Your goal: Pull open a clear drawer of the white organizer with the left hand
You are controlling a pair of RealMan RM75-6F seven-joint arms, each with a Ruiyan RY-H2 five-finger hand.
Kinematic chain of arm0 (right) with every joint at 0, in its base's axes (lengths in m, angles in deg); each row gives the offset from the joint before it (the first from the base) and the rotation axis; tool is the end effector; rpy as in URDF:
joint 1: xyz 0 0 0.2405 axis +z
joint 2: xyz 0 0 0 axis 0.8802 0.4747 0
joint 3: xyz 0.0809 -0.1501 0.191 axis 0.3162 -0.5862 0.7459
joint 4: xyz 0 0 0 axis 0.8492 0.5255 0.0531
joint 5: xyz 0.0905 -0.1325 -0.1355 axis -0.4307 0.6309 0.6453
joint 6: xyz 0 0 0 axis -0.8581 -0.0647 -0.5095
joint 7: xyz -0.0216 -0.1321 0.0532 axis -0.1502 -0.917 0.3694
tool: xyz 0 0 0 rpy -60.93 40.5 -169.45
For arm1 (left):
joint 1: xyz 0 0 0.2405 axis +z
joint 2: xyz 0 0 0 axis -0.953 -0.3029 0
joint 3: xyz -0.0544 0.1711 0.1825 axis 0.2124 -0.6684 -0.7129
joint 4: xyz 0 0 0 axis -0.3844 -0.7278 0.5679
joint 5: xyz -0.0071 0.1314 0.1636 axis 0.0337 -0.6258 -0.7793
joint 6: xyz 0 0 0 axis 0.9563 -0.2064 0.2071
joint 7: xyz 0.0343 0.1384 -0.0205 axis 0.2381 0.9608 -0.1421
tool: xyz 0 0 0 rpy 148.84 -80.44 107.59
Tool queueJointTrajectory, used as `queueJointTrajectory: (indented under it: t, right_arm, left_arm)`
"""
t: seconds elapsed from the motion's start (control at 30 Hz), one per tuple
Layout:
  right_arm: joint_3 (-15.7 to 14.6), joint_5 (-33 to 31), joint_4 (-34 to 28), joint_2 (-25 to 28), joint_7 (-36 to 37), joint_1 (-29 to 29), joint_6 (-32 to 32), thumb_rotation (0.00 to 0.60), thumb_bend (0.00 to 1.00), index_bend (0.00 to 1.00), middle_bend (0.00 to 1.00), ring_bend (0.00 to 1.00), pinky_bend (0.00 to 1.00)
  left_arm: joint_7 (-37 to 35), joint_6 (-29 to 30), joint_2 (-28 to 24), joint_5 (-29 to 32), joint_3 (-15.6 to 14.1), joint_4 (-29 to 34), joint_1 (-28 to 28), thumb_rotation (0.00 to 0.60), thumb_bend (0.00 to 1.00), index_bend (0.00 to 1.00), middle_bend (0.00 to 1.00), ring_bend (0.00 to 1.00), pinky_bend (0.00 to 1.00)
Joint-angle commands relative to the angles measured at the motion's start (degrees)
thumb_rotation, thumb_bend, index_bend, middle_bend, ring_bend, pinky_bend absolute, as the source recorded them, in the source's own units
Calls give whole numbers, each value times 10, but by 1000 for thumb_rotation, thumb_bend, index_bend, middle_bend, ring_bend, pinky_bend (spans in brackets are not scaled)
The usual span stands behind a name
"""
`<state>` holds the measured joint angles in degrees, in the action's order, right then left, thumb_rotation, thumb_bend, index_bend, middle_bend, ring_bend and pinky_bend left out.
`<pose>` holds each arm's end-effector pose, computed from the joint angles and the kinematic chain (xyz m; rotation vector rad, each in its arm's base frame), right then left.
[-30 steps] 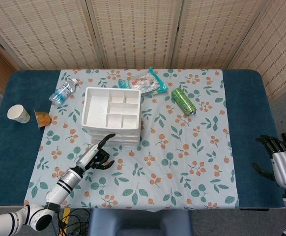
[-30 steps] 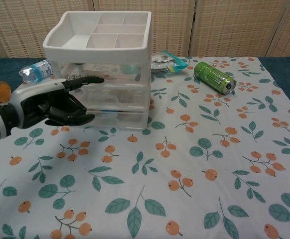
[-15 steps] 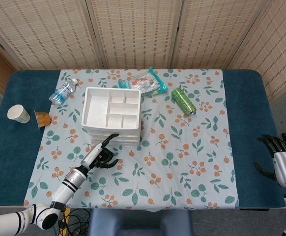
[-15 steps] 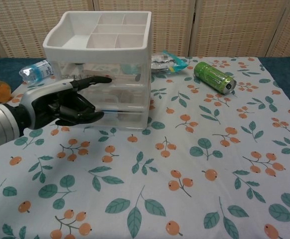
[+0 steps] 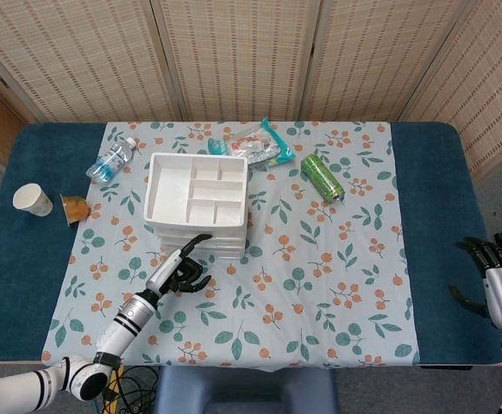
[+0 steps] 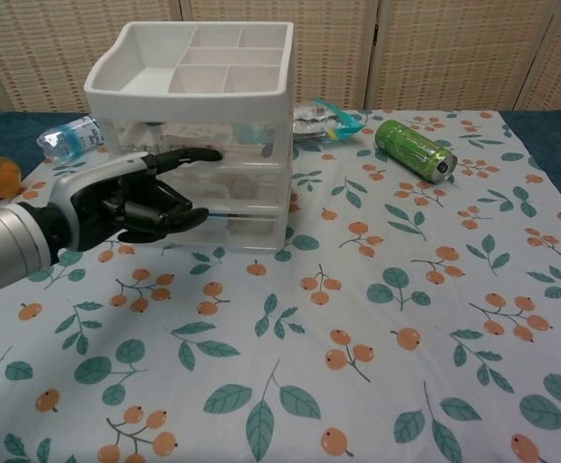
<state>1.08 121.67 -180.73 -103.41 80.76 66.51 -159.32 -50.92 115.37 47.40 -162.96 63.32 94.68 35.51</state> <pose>-0.3149 -0.1912 0.1832 1.3243 -0.8669 0.9189 -0.1467 0.3095 -0.0374 -1.4643 -1.9986 -1.5158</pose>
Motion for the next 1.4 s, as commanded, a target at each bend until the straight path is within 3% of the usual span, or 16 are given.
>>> queueJointTrajectory:
  t: [0.03,1.4]
  right_arm:
    - [0,0,0,0,0,0,0,600,244,218,188,222,215]
    - [1,-4,1,-2,-1,-4,1,600,244,219,187,222,215]
  left_arm:
    - [-3,0,1,-1,1,-1,0,600,377,36,899,1000,1000]
    - [-40,-8,4,-5,5,-6,-2,600,378,146,895,1000,1000]
